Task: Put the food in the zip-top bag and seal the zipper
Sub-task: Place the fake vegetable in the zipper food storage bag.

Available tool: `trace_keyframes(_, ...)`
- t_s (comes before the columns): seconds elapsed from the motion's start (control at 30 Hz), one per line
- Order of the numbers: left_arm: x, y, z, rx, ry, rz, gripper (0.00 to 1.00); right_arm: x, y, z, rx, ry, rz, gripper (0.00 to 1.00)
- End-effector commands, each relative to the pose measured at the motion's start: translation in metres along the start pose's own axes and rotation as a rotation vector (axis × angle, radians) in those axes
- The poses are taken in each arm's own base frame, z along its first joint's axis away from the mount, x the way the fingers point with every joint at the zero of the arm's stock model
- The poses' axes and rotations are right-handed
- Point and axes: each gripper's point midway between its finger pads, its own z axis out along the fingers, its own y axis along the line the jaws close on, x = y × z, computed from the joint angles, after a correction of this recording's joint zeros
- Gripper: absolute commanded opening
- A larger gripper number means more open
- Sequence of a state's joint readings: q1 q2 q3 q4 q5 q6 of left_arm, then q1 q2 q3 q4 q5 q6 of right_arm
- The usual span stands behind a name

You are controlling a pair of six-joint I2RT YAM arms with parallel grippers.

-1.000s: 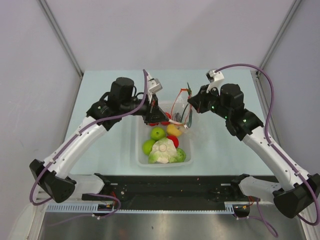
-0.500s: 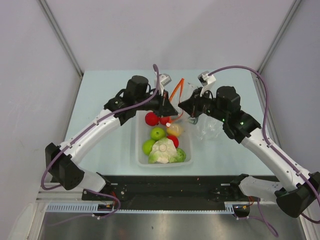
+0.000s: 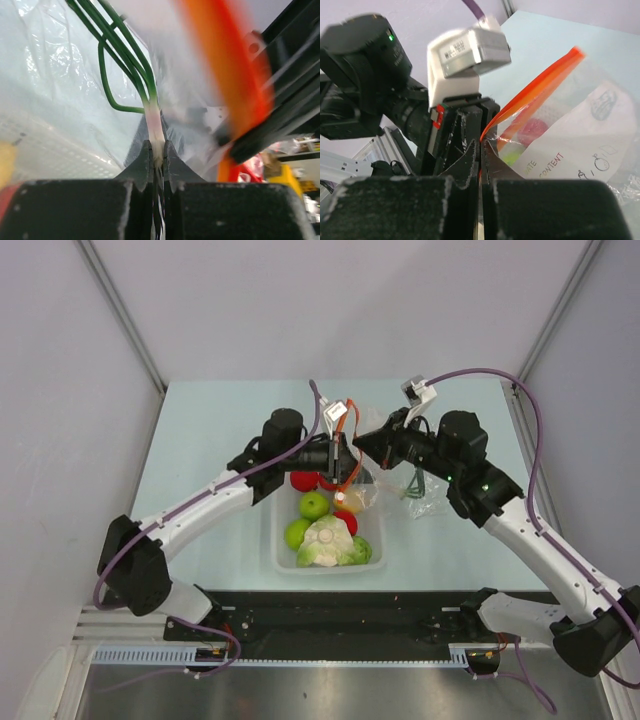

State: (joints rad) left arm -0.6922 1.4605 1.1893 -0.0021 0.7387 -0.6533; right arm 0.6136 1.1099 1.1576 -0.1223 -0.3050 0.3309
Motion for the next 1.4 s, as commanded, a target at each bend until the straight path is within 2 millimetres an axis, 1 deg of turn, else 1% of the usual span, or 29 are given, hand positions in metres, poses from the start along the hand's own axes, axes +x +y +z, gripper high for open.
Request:
trace_keyframes(0.0, -0.010, -0.044, -0.011, 0.173, -0.071, 0.058, 0.00, -0.019, 0.011, -0.013, -0.032, -0.064, -0.038, 0.00)
trace_keyframes(0.07, 0.001, -0.029, -0.003, 0.118, -0.027, 0.024, 0.06, -0.025, 0.015, -0.015, -0.044, -0.087, -0.020, 0.00)
trace_keyframes(0.1, -0.001, -0.024, -0.001, 0.093, -0.021, 0.041, 0.12, -0.029, 0.017, -0.016, -0.047, -0.102, -0.016, 0.00)
trace_keyframes(0.13, 0.005, -0.008, 0.003, 0.033, -0.002, -0.001, 0.27, -0.034, 0.019, -0.019, -0.050, -0.119, -0.012, 0.00)
trace_keyframes(0.2, 0.006, 0.001, 0.004, -0.019, 0.014, -0.001, 0.34, -0.041, 0.016, -0.022, -0.024, -0.148, -0.012, 0.00)
trace_keyframes(0.23, 0.008, 0.004, 0.003, -0.037, 0.023, -0.005, 0.42, -0.041, 0.010, -0.024, -0.001, -0.147, -0.005, 0.00)
trace_keyframes(0.3, 0.006, 0.001, 0.000, -0.031, 0.018, 0.021, 0.50, -0.041, 0.001, -0.028, 0.026, -0.143, 0.004, 0.00)
trace_keyframes(0.33, 0.006, -0.004, -0.003, -0.024, 0.019, 0.037, 0.58, -0.039, -0.010, -0.032, 0.061, -0.130, 0.017, 0.00)
trace_keyframes(0.4, -0.004, -0.015, -0.013, -0.020, -0.006, 0.111, 0.72, -0.036, -0.013, -0.036, 0.067, -0.115, 0.025, 0.00)
trace_keyframes(0.43, -0.005, -0.016, -0.019, -0.035, -0.008, 0.124, 0.84, -0.035, -0.017, -0.037, 0.079, -0.111, 0.029, 0.00)
trace_keyframes(0.47, -0.012, -0.026, -0.029, -0.032, -0.040, 0.166, 0.89, -0.032, -0.021, -0.040, 0.092, -0.096, 0.030, 0.00)
trace_keyframes(0.53, -0.020, -0.030, -0.041, -0.051, -0.080, 0.244, 0.99, -0.025, -0.025, -0.042, 0.107, -0.069, 0.031, 0.00)
trace_keyframes(0.57, -0.028, -0.032, -0.048, -0.079, -0.115, 0.273, 1.00, -0.024, -0.028, -0.043, 0.119, -0.063, 0.032, 0.00)
trace_keyframes(0.6, -0.036, -0.039, -0.059, -0.085, -0.152, 0.322, 1.00, -0.021, -0.029, -0.044, 0.122, -0.053, 0.030, 0.00)
trace_keyframes(0.67, -0.047, -0.043, -0.071, -0.116, -0.200, 0.367, 1.00, -0.014, -0.033, -0.044, 0.135, -0.031, 0.029, 0.00)
trace_keyframes(0.7, -0.058, -0.041, -0.082, -0.161, -0.237, 0.403, 1.00, -0.014, -0.035, -0.045, 0.143, -0.029, 0.025, 0.00)
trace_keyframes(0.8, -0.073, -0.036, -0.101, -0.219, -0.259, 0.456, 1.00, -0.012, -0.038, -0.047, 0.162, -0.021, 0.020, 0.00)
trace_keyframes(0.87, -0.074, -0.040, -0.112, -0.225, -0.256, 0.508, 1.00, -0.013, -0.042, -0.050, 0.181, -0.025, 0.007, 0.00)
trace_keyframes(0.9, -0.071, -0.039, -0.116, -0.226, -0.243, 0.544, 1.00, -0.014, -0.043, -0.051, 0.190, -0.029, 0.003, 0.00)
trace_keyframes(0.93, -0.067, -0.047, -0.120, -0.204, -0.243, 0.570, 1.00, -0.014, -0.043, -0.052, 0.191, -0.030, 0.006, 0.00)
trace_keyframes(1.0, -0.053, -0.057, -0.116, -0.112, -0.214, 0.580, 1.00, -0.014, -0.040, -0.050, 0.173, -0.031, 0.017, 0.00)
trace_keyframes(1.07, -0.047, -0.063, -0.109, -0.066, -0.202, 0.542, 1.00, -0.014, -0.032, -0.046, 0.133, -0.029, 0.030, 0.00)
trace_keyframes(1.1, -0.049, -0.063, -0.104, -0.061, -0.199, 0.524, 0.99, -0.020, -0.028, -0.043, 0.110, -0.049, 0.027, 0.00)
trace_keyframes(1.17, -0.052, -0.063, -0.093, -0.033, -0.180, 0.446, 0.95, -0.020, -0.016, -0.037, 0.056, -0.052, 0.027, 0.00)
trace_keyframes(1.2, -0.059, -0.069, -0.090, -0.003, -0.199, 0.445, 0.91, -0.024, -0.009, -0.034, 0.029, -0.066, 0.018, 0.00)
trace_keyframes(1.23, -0.060, -0.077, -0.087, 0.043, -0.195, 0.434, 0.90, -0.023, -0.002, -0.032, 0.005, -0.064, 0.015, 0.00)
trace_keyframes(1.27, -0.067, -0.084, -0.081, 0.099, -0.201, 0.412, 0.88, -0.021, 0.000, -0.028, -0.005, -0.060, 0.016, 0.00)
trace_keyframes(1.3, -0.068, -0.091, -0.078, 0.137, -0.194, 0.407, 0.86, -0.021, 0.002, -0.026, -0.010, -0.064, 0.014, 0.00)
trace_keyframes(1.37, -0.074, -0.097, -0.066, 0.141, -0.178, 0.398, 0.85, -0.018, 0.004, -0.021, -0.015, -0.055, 0.020, 0.00)
